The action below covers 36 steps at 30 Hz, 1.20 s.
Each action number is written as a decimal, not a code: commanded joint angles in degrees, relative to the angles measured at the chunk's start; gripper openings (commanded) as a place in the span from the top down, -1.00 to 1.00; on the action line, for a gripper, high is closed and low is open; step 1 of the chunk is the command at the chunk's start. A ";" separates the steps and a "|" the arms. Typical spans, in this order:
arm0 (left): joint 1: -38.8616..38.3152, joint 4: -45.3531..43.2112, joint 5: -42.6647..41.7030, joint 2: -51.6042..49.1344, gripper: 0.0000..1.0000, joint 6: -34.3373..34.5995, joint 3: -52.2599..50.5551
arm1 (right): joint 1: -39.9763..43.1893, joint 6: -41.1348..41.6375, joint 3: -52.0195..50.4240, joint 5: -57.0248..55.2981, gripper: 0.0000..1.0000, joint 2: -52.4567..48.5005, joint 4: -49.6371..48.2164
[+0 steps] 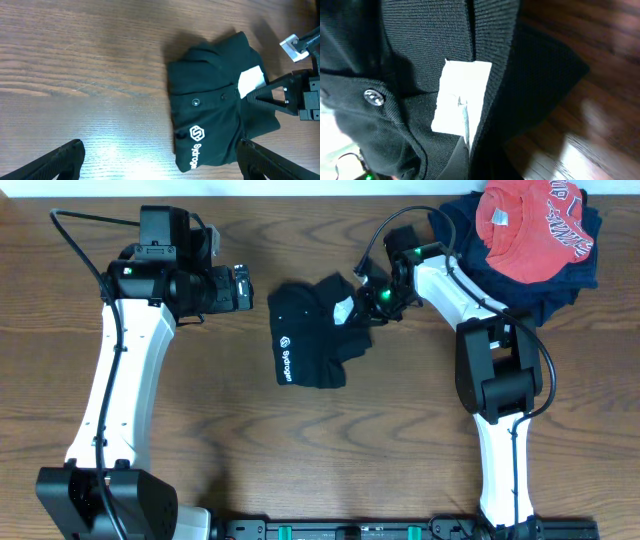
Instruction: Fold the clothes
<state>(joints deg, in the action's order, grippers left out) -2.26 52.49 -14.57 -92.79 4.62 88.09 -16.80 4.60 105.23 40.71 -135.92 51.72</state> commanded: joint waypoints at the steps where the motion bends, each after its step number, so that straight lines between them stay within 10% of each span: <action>1: 0.22 0.22 0.74 -0.11 -0.96 -0.52 0.31 | -0.37 -1.05 -0.35 6.34 0.97 -1.03 -1.81; 17: 0.22 0.20 0.76 -0.13 -0.96 -0.50 0.31 | 2.73 1.92 0.52 11.58 0.98 9.25 -4.74; 36: 0.22 0.15 1.81 -0.13 -0.96 -0.52 0.31 | 12.74 22.88 0.52 -15.15 0.98 30.60 -19.02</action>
<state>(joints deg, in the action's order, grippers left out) -2.26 52.51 -13.96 -92.79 4.60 88.07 -6.90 22.94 105.16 30.89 -108.95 35.00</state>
